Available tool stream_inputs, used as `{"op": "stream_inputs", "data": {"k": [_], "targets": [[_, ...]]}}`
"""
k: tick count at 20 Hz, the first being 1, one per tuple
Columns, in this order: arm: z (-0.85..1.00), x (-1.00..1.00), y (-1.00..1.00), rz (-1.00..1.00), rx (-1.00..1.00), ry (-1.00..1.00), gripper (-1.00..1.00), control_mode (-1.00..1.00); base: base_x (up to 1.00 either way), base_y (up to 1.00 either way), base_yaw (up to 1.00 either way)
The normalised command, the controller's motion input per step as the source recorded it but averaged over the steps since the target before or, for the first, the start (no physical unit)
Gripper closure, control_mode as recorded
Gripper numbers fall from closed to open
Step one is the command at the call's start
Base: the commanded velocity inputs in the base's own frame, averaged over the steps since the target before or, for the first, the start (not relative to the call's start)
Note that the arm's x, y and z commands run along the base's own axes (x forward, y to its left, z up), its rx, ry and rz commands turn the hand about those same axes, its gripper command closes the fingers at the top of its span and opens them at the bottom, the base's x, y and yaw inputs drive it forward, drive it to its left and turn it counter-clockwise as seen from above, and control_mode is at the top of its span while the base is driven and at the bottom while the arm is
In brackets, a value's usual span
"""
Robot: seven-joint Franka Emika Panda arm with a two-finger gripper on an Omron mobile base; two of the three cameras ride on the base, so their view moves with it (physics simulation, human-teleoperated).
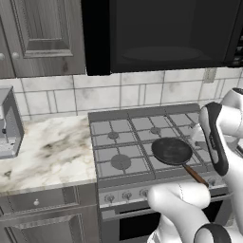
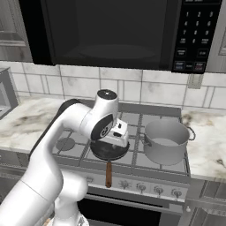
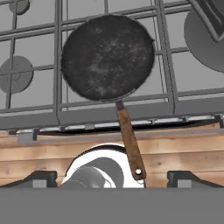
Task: Move the pot and pan from the stove into the sink.
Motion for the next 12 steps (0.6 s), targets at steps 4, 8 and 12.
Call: {"op": "stream_inputs", "data": {"k": [4, 8, 12], "targets": [[-0.5, 0.0, -0.02, 0.0, -0.03, 0.0, -1.0, -1.0, 0.0, 0.0, 0.0], [-0.46, 0.08, -0.01, 0.0, -0.04, 0.0, -1.0, -1.0, 0.0, 0.0, 0.0], [-0.44, 0.12, -0.02, 0.01, -0.04, 0.0, -1.0, -1.0, 0.0, 0.0, 0.0]]}}
